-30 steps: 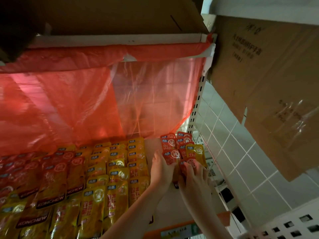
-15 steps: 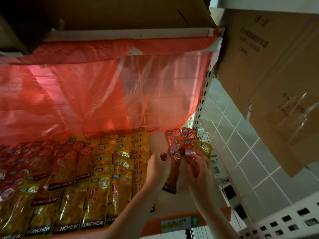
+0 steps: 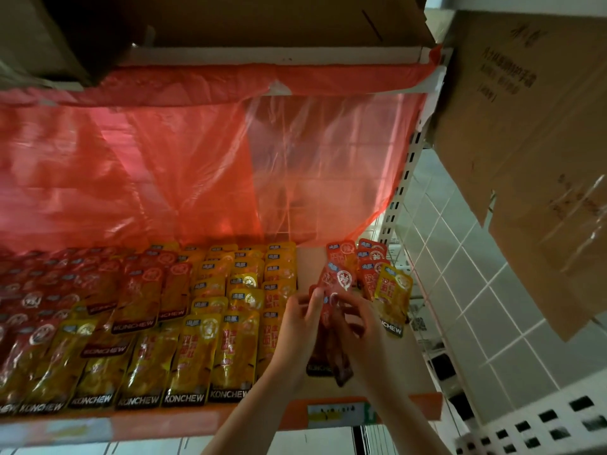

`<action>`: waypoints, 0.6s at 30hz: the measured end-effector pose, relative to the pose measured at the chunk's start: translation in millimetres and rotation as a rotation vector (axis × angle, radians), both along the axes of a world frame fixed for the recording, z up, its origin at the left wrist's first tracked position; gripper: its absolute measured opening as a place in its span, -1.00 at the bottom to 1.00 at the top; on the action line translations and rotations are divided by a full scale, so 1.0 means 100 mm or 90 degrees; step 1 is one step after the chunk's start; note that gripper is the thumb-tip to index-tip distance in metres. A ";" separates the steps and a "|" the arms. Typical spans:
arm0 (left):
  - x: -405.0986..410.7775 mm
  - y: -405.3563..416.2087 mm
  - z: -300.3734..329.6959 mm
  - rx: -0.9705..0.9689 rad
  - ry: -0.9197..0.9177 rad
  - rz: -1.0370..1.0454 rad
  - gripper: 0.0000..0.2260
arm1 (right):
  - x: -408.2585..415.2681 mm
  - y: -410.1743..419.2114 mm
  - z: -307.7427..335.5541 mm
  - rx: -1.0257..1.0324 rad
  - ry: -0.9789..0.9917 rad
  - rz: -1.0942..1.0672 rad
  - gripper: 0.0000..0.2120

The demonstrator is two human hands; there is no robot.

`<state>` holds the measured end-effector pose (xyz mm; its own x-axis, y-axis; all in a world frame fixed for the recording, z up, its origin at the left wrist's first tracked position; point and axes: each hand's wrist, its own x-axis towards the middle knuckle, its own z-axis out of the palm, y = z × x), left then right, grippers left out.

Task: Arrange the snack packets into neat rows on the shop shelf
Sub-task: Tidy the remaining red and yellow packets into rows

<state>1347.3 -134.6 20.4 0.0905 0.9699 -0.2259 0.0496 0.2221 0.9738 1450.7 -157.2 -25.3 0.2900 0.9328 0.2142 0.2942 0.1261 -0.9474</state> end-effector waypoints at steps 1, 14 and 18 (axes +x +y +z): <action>-0.03 -0.02 0.01 0.016 -0.011 -0.016 -0.59 | -0.01 -0.01 0.01 -0.008 0.011 -0.007 -0.70; -0.65 0.04 0.03 0.027 0.006 0.122 -0.73 | -0.60 0.20 0.20 -0.099 0.263 0.131 -0.66; -0.98 0.09 0.04 0.063 0.052 0.238 -0.73 | -0.91 0.30 0.27 -0.133 0.185 0.227 -0.56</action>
